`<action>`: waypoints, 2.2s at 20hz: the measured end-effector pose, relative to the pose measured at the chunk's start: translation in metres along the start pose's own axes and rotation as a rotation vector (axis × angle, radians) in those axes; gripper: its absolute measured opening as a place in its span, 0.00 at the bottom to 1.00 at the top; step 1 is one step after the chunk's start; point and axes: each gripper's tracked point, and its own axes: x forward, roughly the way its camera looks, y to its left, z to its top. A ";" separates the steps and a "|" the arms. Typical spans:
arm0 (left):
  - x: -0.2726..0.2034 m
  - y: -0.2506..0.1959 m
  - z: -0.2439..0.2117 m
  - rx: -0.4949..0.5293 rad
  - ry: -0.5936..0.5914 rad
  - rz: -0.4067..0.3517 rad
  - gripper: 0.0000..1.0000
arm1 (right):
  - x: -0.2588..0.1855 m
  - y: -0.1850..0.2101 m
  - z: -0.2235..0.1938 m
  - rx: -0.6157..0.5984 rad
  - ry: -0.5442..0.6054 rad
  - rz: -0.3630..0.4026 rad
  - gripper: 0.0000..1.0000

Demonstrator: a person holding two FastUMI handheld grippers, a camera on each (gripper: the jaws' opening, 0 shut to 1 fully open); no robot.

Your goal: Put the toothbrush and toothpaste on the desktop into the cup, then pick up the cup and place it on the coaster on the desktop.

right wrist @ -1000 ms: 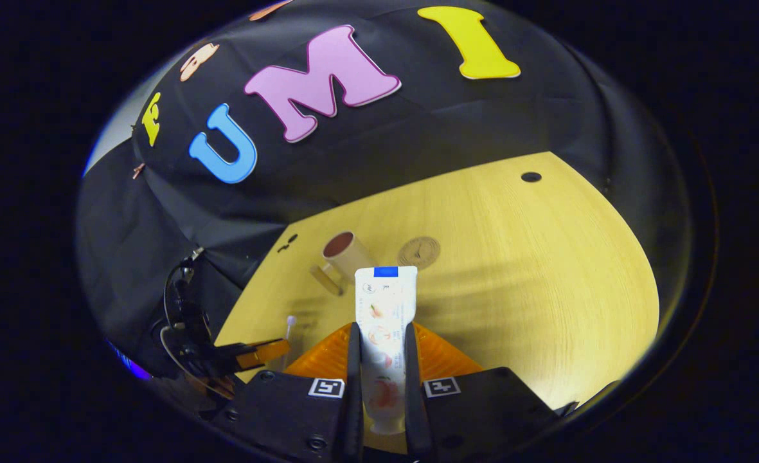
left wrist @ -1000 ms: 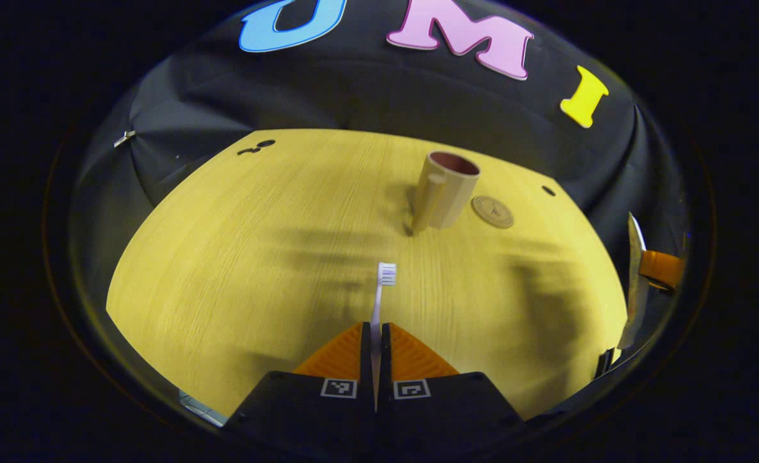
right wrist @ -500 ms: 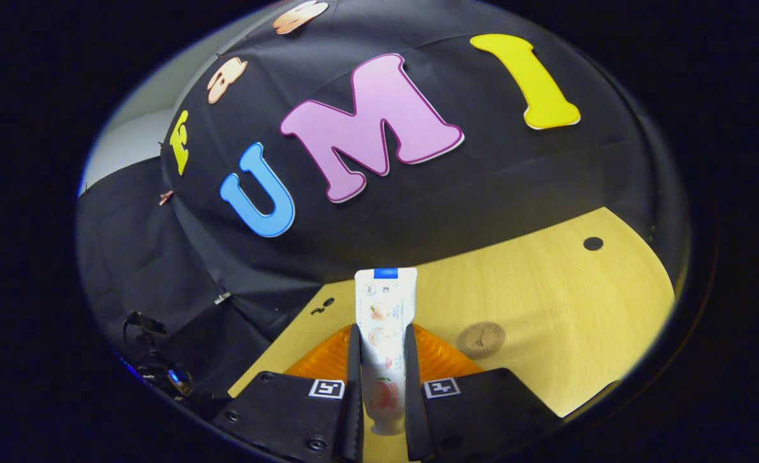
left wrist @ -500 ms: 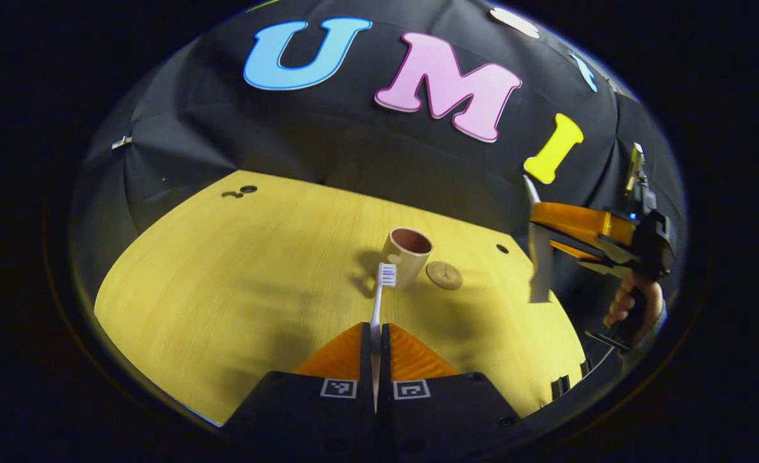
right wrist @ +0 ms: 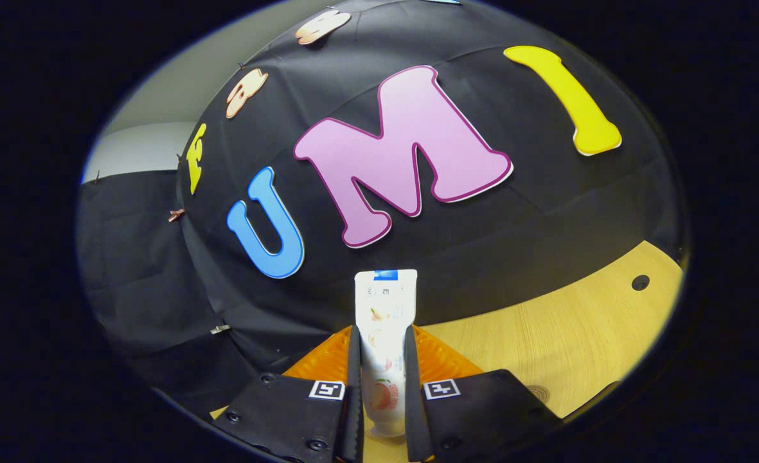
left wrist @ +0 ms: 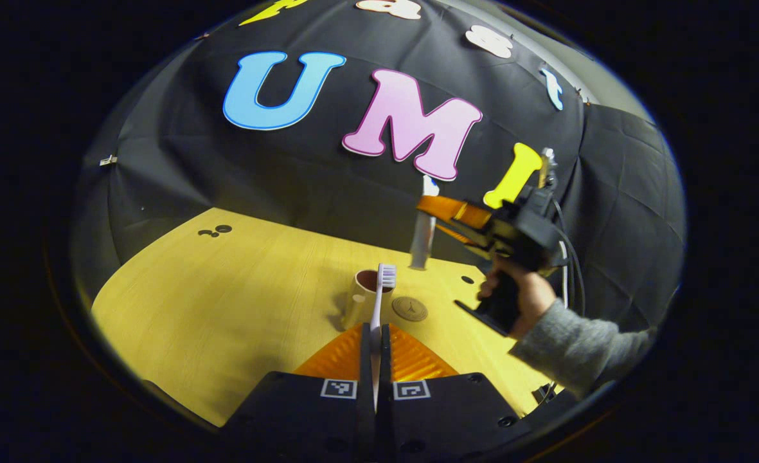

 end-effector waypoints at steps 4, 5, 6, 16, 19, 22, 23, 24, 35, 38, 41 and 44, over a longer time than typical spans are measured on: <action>0.004 -0.002 0.011 0.006 -0.077 -0.040 0.06 | 0.031 -0.020 -0.038 -0.064 0.023 -0.045 0.29; 0.005 -0.003 0.015 0.013 -0.095 -0.050 0.06 | 0.036 -0.024 -0.046 -0.070 0.030 -0.051 0.29; 0.006 -0.002 0.017 0.024 -0.113 -0.056 0.06 | 0.040 -0.027 -0.054 -0.075 0.040 -0.056 0.29; 0.021 0.000 0.039 0.040 -0.211 -0.067 0.06 | 0.046 -0.033 -0.112 -0.187 0.152 -0.064 0.34; 0.029 0.000 0.046 0.029 -0.225 -0.061 0.06 | 0.038 -0.029 -0.121 -0.206 0.192 -0.046 0.41; 0.033 0.001 0.044 0.024 -0.228 -0.054 0.06 | 0.022 -0.031 -0.136 -0.220 0.268 -0.047 0.39; 0.037 -0.003 0.044 0.023 -0.228 -0.060 0.06 | 0.017 -0.029 -0.133 -0.222 0.271 -0.039 0.49; 0.041 -0.005 0.043 0.022 -0.229 -0.062 0.06 | 0.014 -0.028 -0.126 -0.220 0.261 -0.029 0.53; 0.101 -0.024 0.088 0.014 -0.344 -0.084 0.06 | -0.065 -0.080 -0.097 -0.088 0.237 -0.143 0.64; 0.118 -0.024 0.108 -0.023 -0.398 -0.090 0.06 | -0.094 -0.089 -0.115 -0.034 0.277 -0.171 0.64; 0.134 -0.021 0.123 -0.046 -0.440 -0.084 0.06 | -0.118 -0.094 -0.136 0.017 0.314 -0.197 0.64; 0.152 -0.019 0.135 -0.049 -0.481 -0.074 0.06 | -0.139 -0.096 -0.154 0.069 0.346 -0.213 0.64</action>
